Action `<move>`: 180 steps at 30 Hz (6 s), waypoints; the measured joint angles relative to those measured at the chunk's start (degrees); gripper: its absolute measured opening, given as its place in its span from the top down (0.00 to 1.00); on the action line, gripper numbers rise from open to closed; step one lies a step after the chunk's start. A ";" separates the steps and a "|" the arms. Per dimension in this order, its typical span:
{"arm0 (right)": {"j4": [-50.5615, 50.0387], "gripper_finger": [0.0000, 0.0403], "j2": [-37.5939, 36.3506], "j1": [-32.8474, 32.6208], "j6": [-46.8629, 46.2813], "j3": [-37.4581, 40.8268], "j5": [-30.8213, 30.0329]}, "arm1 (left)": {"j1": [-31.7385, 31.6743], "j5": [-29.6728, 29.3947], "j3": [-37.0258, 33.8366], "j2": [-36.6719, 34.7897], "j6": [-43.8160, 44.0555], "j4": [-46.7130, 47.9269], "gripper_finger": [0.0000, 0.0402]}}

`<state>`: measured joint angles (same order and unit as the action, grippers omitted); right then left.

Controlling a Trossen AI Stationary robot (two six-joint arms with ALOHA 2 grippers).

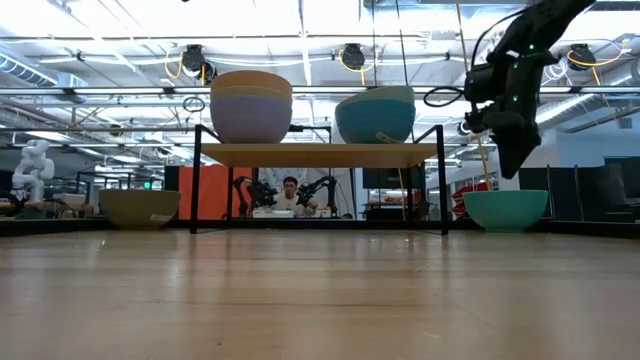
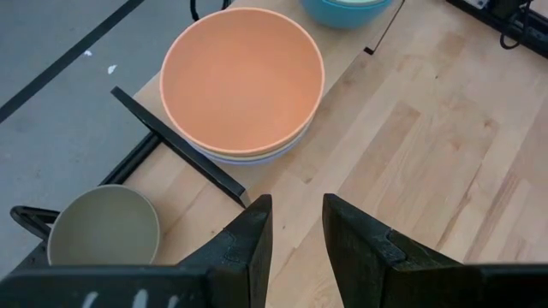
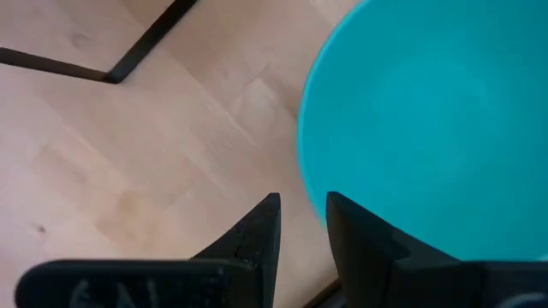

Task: Place and stack bowls onto a shelf
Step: Stack the sky blue bowl on top of the light green bowl on the shelf, then stack the pink bowl on top of the orange bowl on the shelf

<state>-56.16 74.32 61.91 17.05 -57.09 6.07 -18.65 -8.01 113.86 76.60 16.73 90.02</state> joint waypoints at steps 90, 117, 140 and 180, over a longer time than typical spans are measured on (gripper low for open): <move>-28.59 1.00 14.78 -40.10 8.46 -62.11 -19.79 | 0.00 -0.04 -0.02 0.02 2.25 0.00 0.72; -28.17 1.00 28.37 -43.07 12.92 -64.38 -14.94 | 0.00 -0.03 0.00 0.02 4.12 -0.04 0.72; -25.97 0.78 29.64 -41.77 15.07 -64.36 -14.90 | 0.00 -0.02 -0.02 0.02 4.79 -0.02 0.72; -15.33 0.66 10.25 -48.15 22.68 -64.31 -15.37 | 27.75 11.02 -19.09 -1.71 11.23 -0.04 0.72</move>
<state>-71.50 84.58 13.76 39.72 -121.40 -9.30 9.09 3.01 94.78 74.89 27.96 89.98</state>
